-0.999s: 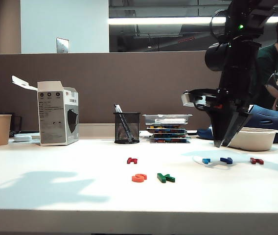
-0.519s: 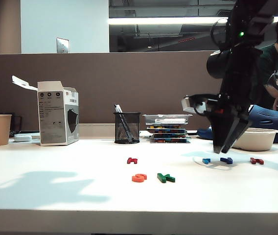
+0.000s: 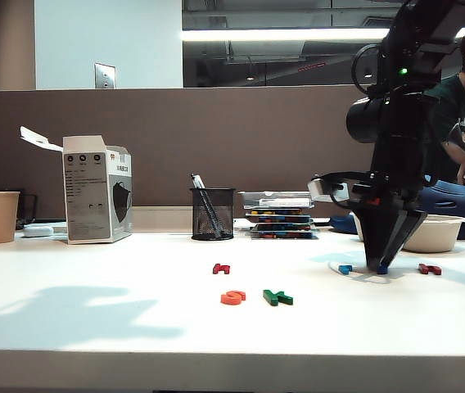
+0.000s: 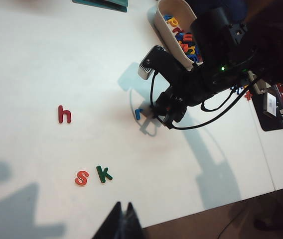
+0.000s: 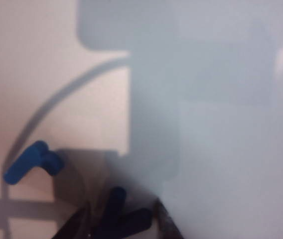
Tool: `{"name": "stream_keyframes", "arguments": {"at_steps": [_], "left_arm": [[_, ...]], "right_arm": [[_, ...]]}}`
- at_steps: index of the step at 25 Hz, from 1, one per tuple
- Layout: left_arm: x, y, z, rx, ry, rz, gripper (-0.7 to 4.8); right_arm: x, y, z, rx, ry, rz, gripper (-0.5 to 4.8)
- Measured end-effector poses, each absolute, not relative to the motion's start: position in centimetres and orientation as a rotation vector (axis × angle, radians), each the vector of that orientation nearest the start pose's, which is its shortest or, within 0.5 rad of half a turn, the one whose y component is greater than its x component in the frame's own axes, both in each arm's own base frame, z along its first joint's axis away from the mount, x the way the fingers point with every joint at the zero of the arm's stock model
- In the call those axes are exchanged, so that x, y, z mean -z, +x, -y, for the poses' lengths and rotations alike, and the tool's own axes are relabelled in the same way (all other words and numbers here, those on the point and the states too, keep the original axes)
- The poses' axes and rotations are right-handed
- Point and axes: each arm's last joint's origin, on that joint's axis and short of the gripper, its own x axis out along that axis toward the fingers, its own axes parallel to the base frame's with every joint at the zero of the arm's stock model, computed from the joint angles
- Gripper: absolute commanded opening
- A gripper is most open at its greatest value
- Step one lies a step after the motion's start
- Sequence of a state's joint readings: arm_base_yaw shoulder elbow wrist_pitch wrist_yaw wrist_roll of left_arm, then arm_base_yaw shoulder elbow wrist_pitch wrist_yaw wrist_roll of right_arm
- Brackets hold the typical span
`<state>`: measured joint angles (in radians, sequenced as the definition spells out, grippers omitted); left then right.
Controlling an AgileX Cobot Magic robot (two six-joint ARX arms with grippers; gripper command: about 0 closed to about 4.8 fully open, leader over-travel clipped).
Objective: Select the appropriate letters from the row of letter magnets placed on the table to arrange into the word "sky".
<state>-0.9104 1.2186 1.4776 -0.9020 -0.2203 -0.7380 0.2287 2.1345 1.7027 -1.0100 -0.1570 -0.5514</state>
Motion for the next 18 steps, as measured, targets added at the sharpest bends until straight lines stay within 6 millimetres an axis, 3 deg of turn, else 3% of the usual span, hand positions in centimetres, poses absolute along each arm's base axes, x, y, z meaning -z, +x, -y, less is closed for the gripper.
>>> {"name": "stream_keyframes", "arguments": {"at_steps": [5, 18], "left_arm": [[-41.45, 14.44, 17.56, 0.421, -0.34, -0.756, -0.05], [-41.45, 14.44, 17.56, 0.421, -0.34, -0.756, -0.05]], "right_arm": [[-18.25, 40.94, -9.99, -0.708, -0.497, -1.326, 1.38], [-18.22, 40.97, -10.0, -0.706, -0.499, -1.324, 1.26]]}}
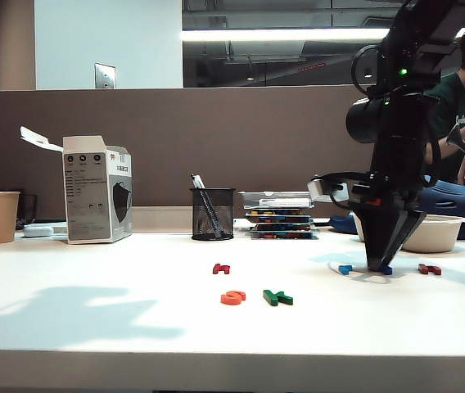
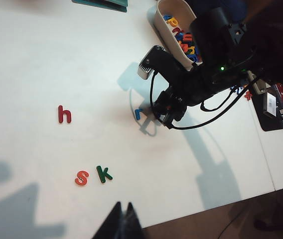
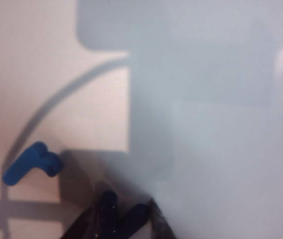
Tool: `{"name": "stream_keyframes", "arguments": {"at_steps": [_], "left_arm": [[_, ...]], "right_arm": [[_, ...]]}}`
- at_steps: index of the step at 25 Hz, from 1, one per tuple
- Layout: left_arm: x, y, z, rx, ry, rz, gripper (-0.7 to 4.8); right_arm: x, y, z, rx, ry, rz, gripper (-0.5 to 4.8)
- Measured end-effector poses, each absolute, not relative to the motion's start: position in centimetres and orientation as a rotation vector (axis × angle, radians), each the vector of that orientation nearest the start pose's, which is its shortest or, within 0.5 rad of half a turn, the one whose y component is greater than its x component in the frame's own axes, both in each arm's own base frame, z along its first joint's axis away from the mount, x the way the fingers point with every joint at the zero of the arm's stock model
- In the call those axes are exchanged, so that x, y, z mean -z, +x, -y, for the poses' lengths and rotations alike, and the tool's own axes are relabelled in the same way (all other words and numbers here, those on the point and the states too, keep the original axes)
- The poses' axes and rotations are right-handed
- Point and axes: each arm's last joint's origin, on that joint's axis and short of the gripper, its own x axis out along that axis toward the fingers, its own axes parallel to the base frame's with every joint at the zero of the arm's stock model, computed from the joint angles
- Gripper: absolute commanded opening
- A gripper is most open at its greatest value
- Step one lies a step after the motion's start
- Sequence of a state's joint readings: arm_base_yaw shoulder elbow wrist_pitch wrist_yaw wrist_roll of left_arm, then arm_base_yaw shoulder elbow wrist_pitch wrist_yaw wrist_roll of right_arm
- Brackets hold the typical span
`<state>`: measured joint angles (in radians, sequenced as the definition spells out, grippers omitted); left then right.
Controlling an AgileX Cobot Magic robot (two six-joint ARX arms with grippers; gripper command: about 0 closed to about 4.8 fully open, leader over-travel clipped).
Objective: Select the appropriate letters from the row of letter magnets placed on the table to arrange into the word "sky".
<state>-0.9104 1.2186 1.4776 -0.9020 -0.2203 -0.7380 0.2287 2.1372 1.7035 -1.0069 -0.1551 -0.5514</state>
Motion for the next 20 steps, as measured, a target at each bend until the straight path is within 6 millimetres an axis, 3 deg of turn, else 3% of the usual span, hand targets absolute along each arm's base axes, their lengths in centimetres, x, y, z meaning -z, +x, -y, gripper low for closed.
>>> {"name": "stream_keyframes", "arguments": {"at_steps": [2, 20], "left_arm": [[-41.4, 14.4, 17.6, 0.421, -0.34, -0.756, -0.05], [-41.4, 14.4, 17.6, 0.421, -0.34, -0.756, -0.05]], "right_arm": [[-18.2, 41.0, -10.0, -0.703, -0.5, -1.325, 1.04], [-18.2, 39.9, -10.1, -0.646, -0.385, -1.465, 1.07]]}}
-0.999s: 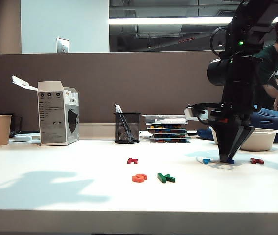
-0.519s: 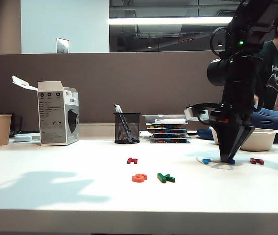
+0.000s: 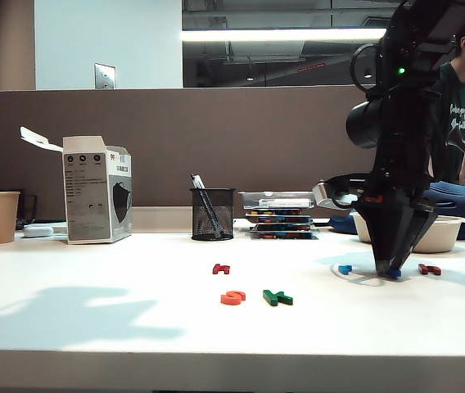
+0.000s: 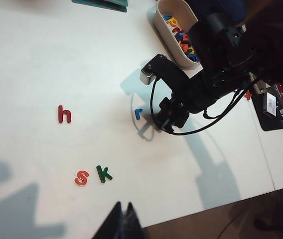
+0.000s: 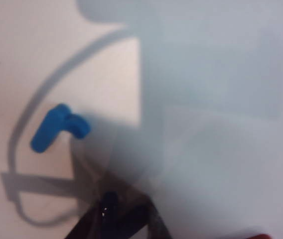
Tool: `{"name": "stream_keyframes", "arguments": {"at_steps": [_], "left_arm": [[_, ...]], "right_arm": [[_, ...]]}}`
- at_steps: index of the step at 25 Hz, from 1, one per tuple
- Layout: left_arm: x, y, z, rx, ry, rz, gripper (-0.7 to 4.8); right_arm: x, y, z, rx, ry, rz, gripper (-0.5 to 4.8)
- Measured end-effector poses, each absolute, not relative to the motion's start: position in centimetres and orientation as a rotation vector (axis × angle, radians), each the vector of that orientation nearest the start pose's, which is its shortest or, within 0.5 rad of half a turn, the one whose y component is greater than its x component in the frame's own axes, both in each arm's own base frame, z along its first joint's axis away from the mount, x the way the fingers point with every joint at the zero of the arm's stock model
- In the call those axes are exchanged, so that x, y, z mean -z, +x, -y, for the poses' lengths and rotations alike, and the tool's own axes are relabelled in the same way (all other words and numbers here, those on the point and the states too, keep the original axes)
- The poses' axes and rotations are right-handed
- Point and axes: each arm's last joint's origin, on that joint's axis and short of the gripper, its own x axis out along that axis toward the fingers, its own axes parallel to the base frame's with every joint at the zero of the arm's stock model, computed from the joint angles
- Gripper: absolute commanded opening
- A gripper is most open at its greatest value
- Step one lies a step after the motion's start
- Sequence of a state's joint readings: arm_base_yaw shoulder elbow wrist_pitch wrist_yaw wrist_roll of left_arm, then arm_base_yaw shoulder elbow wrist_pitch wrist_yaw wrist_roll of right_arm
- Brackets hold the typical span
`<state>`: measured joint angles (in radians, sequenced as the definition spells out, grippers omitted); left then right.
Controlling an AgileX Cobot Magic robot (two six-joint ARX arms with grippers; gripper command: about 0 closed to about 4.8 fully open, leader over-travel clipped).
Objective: Select the appropriate letters from the row of letter magnets placed on the table to arrange into the word "sky".
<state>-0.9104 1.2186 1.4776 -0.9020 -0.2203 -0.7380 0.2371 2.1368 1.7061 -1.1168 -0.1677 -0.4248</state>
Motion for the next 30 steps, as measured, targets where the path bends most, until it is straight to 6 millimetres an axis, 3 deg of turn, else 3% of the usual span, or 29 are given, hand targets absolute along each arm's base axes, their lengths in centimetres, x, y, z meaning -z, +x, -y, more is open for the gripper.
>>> {"name": "stream_keyframes", "arguments": {"at_steps": [10, 21, 30], "left_arm": [[-41.4, 14.4, 17.6, 0.421, -0.34, -0.756, -0.05], [-41.4, 14.4, 17.6, 0.421, -0.34, -0.756, -0.05], [-41.4, 14.4, 17.6, 0.421, -0.34, -0.756, -0.05]], "right_arm": [[-18.1, 39.2, -11.6, -0.665, -0.286, -1.514, 1.08], [-17.3, 36.2, -16.0, -0.727, -0.282, -1.599, 1.08], [-17.2, 35.4, -17.7, -0.711, -0.258, -1.617, 1.07]]}}
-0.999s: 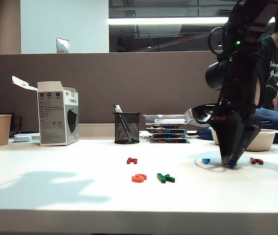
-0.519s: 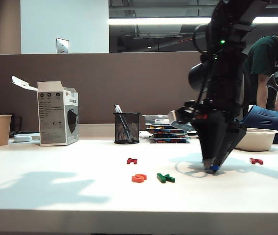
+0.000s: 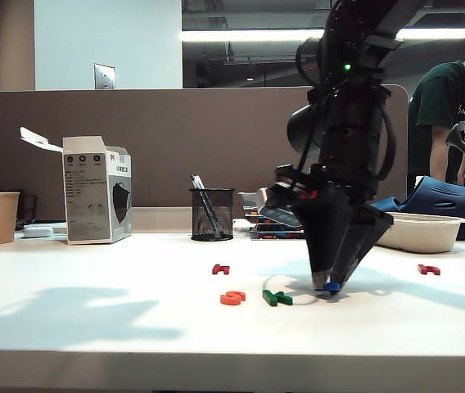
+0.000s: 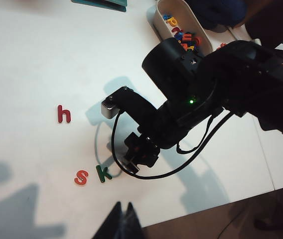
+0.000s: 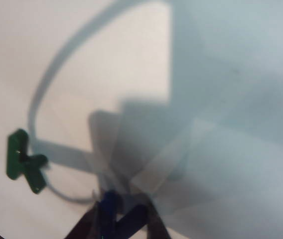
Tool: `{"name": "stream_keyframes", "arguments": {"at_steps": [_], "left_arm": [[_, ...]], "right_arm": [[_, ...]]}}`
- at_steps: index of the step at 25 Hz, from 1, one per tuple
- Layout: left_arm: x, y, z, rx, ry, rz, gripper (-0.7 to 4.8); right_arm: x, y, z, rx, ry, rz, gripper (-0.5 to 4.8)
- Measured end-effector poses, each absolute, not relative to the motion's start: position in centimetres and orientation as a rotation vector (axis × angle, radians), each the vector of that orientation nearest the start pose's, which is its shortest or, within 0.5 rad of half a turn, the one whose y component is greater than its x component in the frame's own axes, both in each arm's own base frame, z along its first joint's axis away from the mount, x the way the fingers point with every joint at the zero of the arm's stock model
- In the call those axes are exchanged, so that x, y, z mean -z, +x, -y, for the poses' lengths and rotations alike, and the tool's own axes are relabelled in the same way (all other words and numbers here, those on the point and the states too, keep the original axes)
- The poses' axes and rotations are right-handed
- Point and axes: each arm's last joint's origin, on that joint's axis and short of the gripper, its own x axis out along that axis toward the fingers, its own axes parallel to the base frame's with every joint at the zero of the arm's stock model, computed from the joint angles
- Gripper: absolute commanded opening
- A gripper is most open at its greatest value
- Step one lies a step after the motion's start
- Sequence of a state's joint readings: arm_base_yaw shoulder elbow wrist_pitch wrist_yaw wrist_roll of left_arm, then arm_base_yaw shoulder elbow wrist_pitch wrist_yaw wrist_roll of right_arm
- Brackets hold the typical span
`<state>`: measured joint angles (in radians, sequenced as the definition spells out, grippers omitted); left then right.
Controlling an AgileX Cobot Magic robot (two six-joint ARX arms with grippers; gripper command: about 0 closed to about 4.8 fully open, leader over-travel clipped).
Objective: Select the appropriate letters from the row of letter magnets placed on the table to arrange into the word "sky".
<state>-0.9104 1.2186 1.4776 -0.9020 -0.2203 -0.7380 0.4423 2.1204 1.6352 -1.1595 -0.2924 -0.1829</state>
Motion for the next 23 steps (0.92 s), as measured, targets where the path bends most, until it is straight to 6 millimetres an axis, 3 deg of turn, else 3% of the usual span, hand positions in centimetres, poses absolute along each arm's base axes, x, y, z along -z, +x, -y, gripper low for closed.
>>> {"name": "stream_keyframes", "arguments": {"at_steps": [12, 17, 23], "left_arm": [[-41.45, 14.44, 17.56, 0.421, -0.34, -0.756, -0.05], [-41.45, 14.44, 17.56, 0.421, -0.34, -0.756, -0.05], [-41.45, 14.44, 17.56, 0.421, -0.34, -0.756, -0.05]], "right_arm": [[-17.2, 35.1, -18.44, -0.698, -0.262, -1.615, 1.23], [-17.23, 35.07, -18.44, -0.702, -0.267, -1.616, 1.72], [-17.3, 35.0, -18.44, -0.712, -0.278, -1.614, 1.72]]}}
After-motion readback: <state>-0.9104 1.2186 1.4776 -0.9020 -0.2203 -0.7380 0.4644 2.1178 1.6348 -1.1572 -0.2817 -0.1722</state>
